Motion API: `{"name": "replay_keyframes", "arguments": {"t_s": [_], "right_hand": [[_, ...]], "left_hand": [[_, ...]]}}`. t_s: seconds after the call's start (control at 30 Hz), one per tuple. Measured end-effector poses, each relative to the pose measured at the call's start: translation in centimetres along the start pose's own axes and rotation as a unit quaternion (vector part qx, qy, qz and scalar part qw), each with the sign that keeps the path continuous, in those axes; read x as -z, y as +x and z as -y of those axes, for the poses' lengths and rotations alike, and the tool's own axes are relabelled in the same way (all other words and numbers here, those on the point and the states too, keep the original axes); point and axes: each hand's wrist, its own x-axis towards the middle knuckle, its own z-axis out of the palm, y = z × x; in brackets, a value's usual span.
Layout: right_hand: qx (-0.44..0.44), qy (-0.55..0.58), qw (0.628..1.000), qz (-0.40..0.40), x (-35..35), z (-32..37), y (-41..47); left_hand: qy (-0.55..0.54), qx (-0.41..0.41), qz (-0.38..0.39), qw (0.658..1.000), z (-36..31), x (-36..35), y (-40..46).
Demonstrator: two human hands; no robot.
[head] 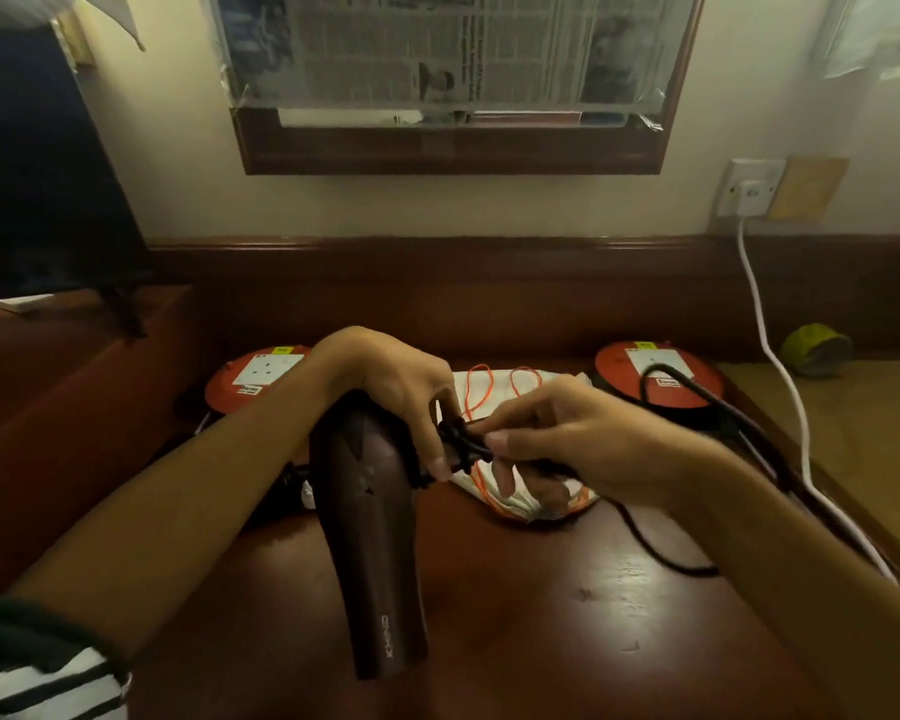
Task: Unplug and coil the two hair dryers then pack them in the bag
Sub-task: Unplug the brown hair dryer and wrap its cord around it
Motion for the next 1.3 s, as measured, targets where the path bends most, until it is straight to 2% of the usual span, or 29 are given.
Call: {"name": "replay_keyframes", "arguments": {"t_s": [0.1,0.17,0.27,0.37,0.5,0.6,0.67,0.77,0.87,0.97,1.07,1.13,1.23,1.3], "right_hand": [[0.06,0.116,0.988,-0.078,-2.1,-2.5,-1.6],[0.096,0.113,0.981,-0.128,-3.4,-4.3,-2.0],[0.119,0.102,0.976,-0.154,-5.1,-7.0,-2.3],[0.096,0.095,0.986,-0.102,-5.1,-9.4,-2.4],[0.015,0.022,0.999,0.044,-3.3,-11.4,-2.9],[-0.006,0.013,0.999,0.036,-1.1,-11.2,-1.4],[-0.003,-0.056,0.997,0.059,1.4,-9.9,0.6],[-0.104,-0.226,0.96,0.13,4.5,-6.1,3.1],[-0.143,-0.29,0.932,0.162,5.7,-2.5,4.6],[-0.142,-0.375,0.902,0.161,4.8,0.4,4.9],[-0.129,-0.45,0.873,0.138,3.4,2.4,3.6],[-0.135,-0.451,0.87,0.148,2.6,3.0,2.3],[-0.159,-0.336,0.915,0.159,2.1,3.7,0.3],[-0.135,-0.276,0.941,0.143,1.5,3.8,-0.9]], "left_hand": [[-0.061,-0.061,-0.034,0.996,0.1,-0.1,-1.2],[-0.062,-0.081,-0.036,0.994,0.0,-0.6,-1.1],[-0.041,-0.079,-0.02,0.996,-0.3,-1.2,-0.7],[-0.041,-0.082,-0.008,0.996,-0.4,-1.3,-0.8],[-0.09,-0.122,0.022,0.988,-0.9,-1.1,-2.2],[-0.083,-0.142,0.066,0.984,-2.8,-1.5,-2.8],[-0.028,-0.142,0.087,0.986,-4.6,-2.2,-2.2],[0.06,-0.099,0.093,0.989,-6.2,-4.5,0.3],[0.135,-0.027,0.051,0.989,-6.0,-5.7,2.4],[0.11,0.028,0.018,0.993,-4.9,-4.7,2.9],[0.08,0.005,0.001,0.997,-4.2,-3.5,2.3],[0.072,-0.002,-0.004,0.997,-4.0,-2.8,1.5],[0.059,0.0,-0.013,0.998,-3.4,-1.5,0.4],[0.039,-0.015,-0.025,0.999,-2.5,-1.0,-0.1]]}}
